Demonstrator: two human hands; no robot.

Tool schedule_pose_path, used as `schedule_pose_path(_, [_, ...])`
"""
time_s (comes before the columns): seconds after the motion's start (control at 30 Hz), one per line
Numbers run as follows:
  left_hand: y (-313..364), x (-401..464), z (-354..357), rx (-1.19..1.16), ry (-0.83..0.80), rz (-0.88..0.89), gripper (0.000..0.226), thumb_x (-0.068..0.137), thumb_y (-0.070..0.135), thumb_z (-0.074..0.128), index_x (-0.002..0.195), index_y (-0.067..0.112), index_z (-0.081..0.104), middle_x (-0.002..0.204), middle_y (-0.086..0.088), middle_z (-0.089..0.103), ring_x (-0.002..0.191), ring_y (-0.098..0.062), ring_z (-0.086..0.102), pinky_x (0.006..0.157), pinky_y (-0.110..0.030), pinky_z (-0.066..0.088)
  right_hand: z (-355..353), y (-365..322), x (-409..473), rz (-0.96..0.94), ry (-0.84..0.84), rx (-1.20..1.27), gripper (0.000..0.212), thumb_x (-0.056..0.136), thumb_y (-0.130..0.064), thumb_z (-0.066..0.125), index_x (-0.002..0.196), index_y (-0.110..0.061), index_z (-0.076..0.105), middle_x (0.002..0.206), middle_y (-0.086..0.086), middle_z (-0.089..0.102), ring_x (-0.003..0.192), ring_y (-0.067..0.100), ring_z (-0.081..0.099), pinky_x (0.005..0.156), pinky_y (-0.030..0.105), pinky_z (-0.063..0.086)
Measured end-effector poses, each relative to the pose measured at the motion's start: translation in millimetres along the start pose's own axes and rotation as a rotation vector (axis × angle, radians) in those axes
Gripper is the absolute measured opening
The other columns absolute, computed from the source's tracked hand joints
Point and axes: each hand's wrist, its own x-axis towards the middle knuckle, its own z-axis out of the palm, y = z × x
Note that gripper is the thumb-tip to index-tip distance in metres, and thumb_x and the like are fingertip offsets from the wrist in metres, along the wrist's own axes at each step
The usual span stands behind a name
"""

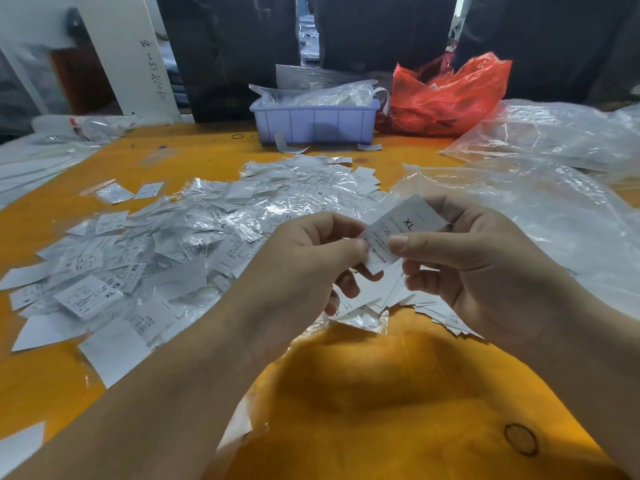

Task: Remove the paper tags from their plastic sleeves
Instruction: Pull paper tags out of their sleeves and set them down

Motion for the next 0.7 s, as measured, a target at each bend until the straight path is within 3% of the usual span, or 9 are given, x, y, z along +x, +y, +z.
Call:
schedule_pose_path(0.13, [-1.6, 0.6, -0.2, 0.003, 0.010, 0.030, 0.008, 0.092, 0.011, 0.061, 0.091, 0.012, 0.069, 0.071, -0.004, 0.071, 0.052, -0.009, 0.055, 0.043, -0.020, 0.042, 0.4, 1.4, -1.2, -0.010, -0.056, -0.016, 0.066, 0.046, -0.021, 0.079, 0.110, -0.011, 0.064, 0.081, 0.009, 0.067, 0.062, 0.015, 0.062, 0.055, 0.024, 0.052])
schedule_pose_path(0.43, [-1.7, 0.1, 1.6, 0.023, 0.041, 0.039, 0.009, 0.089, 0.021, 0.066, 0.084, 0.013, 0.068, 0.069, -0.003, 0.072, 0.050, -0.009, 0.055, 0.044, -0.020, 0.043, -1.6, 4.5, -1.1, -0.017, -0.089, -0.055, 0.051, 0.046, -0.019, 0.082, 0.096, -0.016, 0.070, 0.075, 0.004, 0.068, 0.064, 0.016, 0.063, 0.056, 0.026, 0.053])
schedule_pose_path(0.57, [0.0, -0.8, 2.2, 0.041, 0.053, 0.030, 0.018, 0.085, 0.028, 0.068, 0.079, 0.012, 0.065, 0.064, -0.001, 0.069, 0.050, -0.008, 0.055, 0.044, -0.019, 0.044, -0.2, 5.9, -1.6, 0.001, -0.115, -0.078, 0.052, 0.048, -0.022, 0.081, 0.098, -0.016, 0.070, 0.073, -0.001, 0.067, 0.064, 0.014, 0.063, 0.057, 0.026, 0.055])
schedule_pose_path(0.7, [-1.1, 0.6, 0.4, 0.034, 0.082, 0.012, 0.020, 0.091, 0.027, 0.064, 0.079, 0.011, 0.062, 0.063, -0.001, 0.068, 0.050, -0.008, 0.055, 0.043, -0.020, 0.044, -0.9, 2.2, 0.0, -0.002, -0.085, -0.074, 0.051, 0.057, -0.028, 0.076, 0.105, -0.013, 0.067, 0.078, 0.006, 0.068, 0.063, 0.013, 0.062, 0.057, 0.025, 0.053])
